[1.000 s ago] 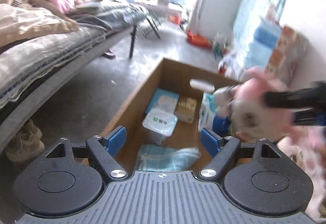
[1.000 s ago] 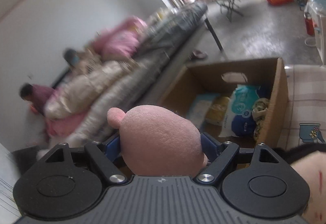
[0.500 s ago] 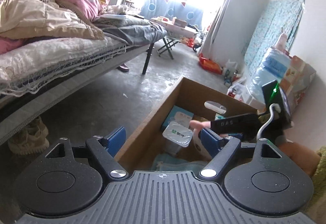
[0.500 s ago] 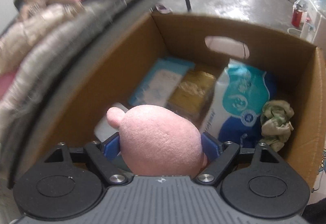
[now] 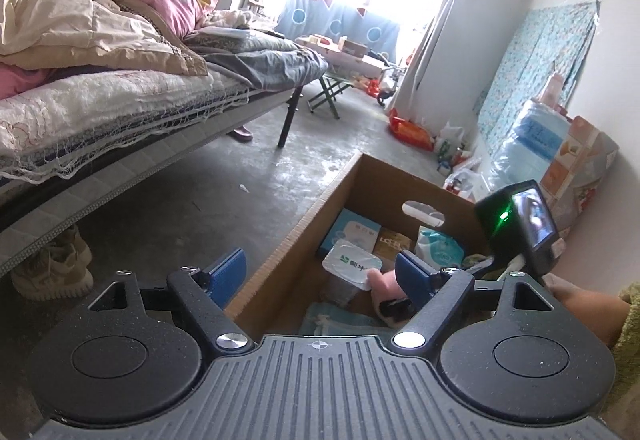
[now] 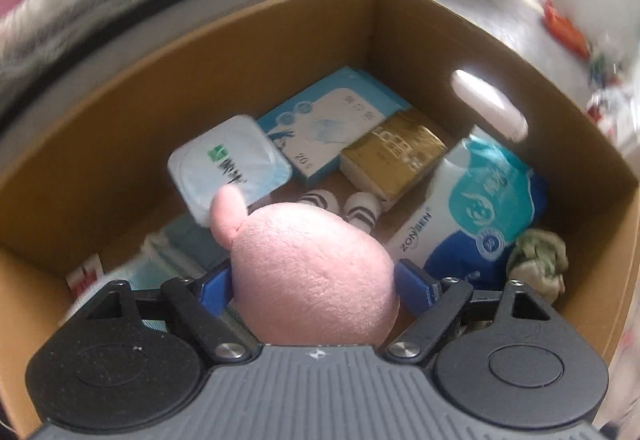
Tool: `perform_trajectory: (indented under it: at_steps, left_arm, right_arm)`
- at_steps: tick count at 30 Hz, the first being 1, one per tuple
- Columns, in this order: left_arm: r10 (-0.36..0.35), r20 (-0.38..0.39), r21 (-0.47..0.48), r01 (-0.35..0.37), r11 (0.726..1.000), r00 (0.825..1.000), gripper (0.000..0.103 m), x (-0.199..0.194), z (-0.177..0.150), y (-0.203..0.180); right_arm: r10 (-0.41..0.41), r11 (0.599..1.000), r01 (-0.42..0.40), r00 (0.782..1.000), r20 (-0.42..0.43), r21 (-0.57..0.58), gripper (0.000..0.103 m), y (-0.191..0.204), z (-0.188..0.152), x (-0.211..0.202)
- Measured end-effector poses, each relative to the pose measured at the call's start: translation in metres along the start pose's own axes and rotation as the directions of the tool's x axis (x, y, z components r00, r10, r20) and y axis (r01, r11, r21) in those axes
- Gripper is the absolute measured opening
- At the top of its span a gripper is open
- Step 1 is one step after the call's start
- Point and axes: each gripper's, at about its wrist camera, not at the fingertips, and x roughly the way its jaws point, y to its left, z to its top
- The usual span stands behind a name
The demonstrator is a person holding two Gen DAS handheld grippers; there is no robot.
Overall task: Organize soft objects
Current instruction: 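Lower the pink pig into the box and open the right tool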
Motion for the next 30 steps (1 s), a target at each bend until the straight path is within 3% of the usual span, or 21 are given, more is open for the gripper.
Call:
perform_trajectory:
  at_steps: [5,13,17,18,20,28,30]
  left_arm:
    - [-0.004,0.005,0.000,0.004,1.000,1.000,0.083,-0.003,0.000,0.000]
    - [-0.002,0.027,-0.010,0.002,1.000,1.000,0.084,-0.008,0.001,0.002]
    - [0.000,0.035,-0.010,0.000,1.000,0.999,0.085,-0.010,0.002,0.003]
    - [0.000,0.035,-0.010,0.000,1.000,0.999,0.085,-0.010,0.002,0.003]
    - [0.002,0.035,-0.012,-0.001,1.000,0.999,0.085,-0.010,0.002,0.003]
    - [0.001,0.020,-0.016,0.000,1.000,1.000,0.086,-0.010,0.001,0.002]
    - [-0.002,0.019,-0.012,0.002,1.000,1.000,0.087,-0.012,0.000,0.000]
  right_arm:
    - [-0.055,0.989,0.054,0.998,-0.003,-0.134,0.089,0.018,-0.003,-0.002]
    - [-0.016,0.995,0.025,0.995,0.094,-0.096,0.089,0.007,0.001,-0.045]
    - [0.033,0.994,-0.023,0.995,0.092,-0.108,0.075,0.005,0.002,-0.054]
    - [0.029,0.993,-0.019,0.996,0.081,-0.115,0.067,0.006,0.001,-0.052]
    - [0.013,0.991,-0.007,0.999,0.046,-0.130,0.063,0.009,-0.001,-0.042]
    - [0.012,0.997,-0.006,0.997,0.070,-0.079,0.065,0.012,-0.004,-0.033]
    - [0.028,0.998,-0.022,0.995,0.101,-0.062,0.071,0.009,-0.007,-0.044]
